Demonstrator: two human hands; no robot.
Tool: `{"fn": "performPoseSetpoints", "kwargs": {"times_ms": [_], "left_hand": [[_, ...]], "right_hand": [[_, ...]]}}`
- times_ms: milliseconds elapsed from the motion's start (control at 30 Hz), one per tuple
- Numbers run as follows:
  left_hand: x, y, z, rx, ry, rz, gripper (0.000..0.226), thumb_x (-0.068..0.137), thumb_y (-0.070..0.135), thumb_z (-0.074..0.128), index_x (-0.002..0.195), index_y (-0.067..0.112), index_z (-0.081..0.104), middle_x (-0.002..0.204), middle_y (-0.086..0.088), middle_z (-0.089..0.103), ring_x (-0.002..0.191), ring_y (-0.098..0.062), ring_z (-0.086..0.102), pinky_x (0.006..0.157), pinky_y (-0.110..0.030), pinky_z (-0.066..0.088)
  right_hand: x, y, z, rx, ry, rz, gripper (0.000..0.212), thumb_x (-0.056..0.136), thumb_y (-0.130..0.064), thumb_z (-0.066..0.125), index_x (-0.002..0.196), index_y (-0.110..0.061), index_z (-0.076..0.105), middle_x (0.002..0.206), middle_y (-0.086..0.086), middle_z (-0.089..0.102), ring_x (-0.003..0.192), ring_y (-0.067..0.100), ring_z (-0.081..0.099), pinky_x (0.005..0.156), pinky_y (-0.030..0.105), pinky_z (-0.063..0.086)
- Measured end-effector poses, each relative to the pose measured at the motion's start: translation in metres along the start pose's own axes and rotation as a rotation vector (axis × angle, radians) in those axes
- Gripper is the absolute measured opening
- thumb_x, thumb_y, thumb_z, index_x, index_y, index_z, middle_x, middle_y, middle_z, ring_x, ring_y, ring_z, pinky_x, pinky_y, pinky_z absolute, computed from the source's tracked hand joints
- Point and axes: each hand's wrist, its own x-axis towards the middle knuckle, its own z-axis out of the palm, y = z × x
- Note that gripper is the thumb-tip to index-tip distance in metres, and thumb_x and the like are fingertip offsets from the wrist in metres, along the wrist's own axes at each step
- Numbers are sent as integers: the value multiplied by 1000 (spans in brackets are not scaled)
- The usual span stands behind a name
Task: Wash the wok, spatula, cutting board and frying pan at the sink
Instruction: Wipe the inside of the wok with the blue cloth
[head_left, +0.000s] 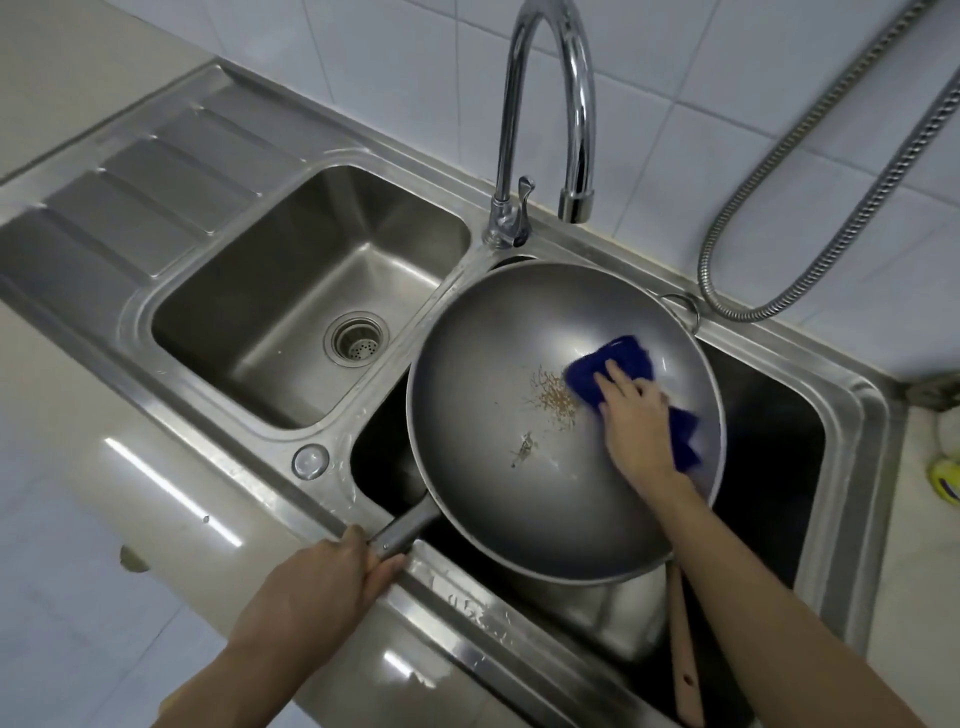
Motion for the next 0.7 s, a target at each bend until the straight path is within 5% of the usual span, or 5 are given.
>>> {"fn": "performPoseSetpoints", "kwargs": {"times_ms": [233,433,567,700], "left_hand": [[0,1,-2,38,-20,-13,43,88,66,25,85,24,37,73,6,48,85,-19,65,62,-25,41],[0,0,-5,33,-34,28,49,89,64,27,91,19,48,84,2,59,79,-17,63,71,-31,52],[-2,3,-8,81,-66,81,48,92,60,28,96,19,50,75,5,45,89,-24,63,78,-37,51],[-1,-3,-8,33,-60,17,48,93,59,32,93,15,53,86,-5,56,91,-29,62,70,-35,44]], "right_hand": [[-80,-85,6,600,-246,-250,42,98,-16,46,139,-26,45,142,-8,46,124,15,37,111,33,30],[-126,-45,-43,381,-454,-411,38,101,-21,39,138,-23,47,125,-8,55,112,3,42,99,22,34],[-155,9,-64,389,-342,-228,30,99,-20,45,126,-25,56,119,-8,61,108,1,48,98,27,39],[-200,64,-93,438,83,133,28,97,-6,46,123,-9,57,112,9,63,98,20,54,84,27,37]]}}
